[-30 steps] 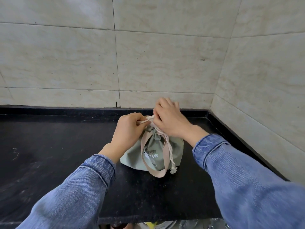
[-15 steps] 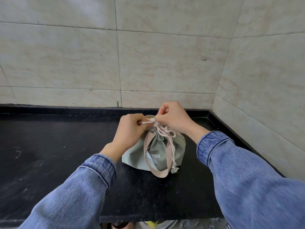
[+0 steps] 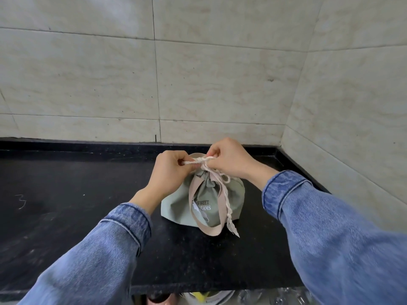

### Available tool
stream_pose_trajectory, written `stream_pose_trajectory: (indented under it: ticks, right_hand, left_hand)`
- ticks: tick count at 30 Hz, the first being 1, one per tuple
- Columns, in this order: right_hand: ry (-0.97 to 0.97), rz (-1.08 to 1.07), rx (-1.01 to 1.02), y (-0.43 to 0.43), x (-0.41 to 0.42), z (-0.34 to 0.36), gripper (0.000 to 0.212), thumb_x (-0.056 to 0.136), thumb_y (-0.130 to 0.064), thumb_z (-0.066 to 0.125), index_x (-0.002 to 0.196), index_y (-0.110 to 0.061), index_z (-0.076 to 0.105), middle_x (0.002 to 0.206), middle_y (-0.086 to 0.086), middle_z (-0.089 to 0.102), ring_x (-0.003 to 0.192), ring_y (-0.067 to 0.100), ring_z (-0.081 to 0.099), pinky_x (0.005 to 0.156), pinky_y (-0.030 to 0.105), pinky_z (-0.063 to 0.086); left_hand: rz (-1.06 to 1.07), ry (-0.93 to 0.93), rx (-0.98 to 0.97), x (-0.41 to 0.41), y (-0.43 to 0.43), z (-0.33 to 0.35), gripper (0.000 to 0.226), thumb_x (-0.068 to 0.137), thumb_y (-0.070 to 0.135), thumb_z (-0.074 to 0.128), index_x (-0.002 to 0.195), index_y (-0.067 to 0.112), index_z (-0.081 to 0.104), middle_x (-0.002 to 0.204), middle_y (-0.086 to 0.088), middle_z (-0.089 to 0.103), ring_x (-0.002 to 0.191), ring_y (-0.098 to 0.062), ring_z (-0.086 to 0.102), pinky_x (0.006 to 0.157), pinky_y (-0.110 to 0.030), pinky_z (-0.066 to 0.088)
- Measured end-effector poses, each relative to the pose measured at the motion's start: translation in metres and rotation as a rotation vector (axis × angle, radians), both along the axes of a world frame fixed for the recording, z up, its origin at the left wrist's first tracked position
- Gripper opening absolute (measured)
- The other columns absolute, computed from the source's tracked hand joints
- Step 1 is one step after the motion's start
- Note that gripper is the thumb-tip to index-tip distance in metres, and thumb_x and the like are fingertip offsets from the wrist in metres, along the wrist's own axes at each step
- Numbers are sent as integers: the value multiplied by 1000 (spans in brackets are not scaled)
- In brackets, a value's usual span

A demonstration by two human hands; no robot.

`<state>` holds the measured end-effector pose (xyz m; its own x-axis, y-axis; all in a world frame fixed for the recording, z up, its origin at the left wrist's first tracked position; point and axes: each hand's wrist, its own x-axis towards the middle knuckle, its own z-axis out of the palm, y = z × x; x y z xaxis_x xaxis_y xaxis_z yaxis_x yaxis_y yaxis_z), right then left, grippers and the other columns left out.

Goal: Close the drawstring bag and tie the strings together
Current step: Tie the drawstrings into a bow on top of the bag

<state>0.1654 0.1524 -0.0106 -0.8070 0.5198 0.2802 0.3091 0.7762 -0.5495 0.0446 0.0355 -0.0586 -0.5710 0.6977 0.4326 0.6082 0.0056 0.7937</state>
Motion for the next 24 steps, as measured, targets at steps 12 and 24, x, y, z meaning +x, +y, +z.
stream_pose_trajectory:
  ticks: [12, 24]
  right_hand:
    - [289, -216, 29, 14, -9, -10, 20, 83, -6, 55, 78, -7, 74, 62, 4, 63, 63, 24, 55, 58, 32, 41]
    - [218, -340, 295, 40, -6, -17, 18, 85, -3, 52, 82, -2, 70, 74, 14, 67, 69, 30, 60, 61, 35, 47]
  left_hand:
    - [-47, -27, -14, 4, -9, 6, 16, 74, 27, 79, 68, 13, 74, 70, -22, 70, 59, -18, 50, 58, -33, 39]
    - [-91, -57, -69, 1, -15, 6, 18, 77, 27, 78, 65, 15, 75, 47, 7, 62, 44, -1, 49, 48, -11, 39]
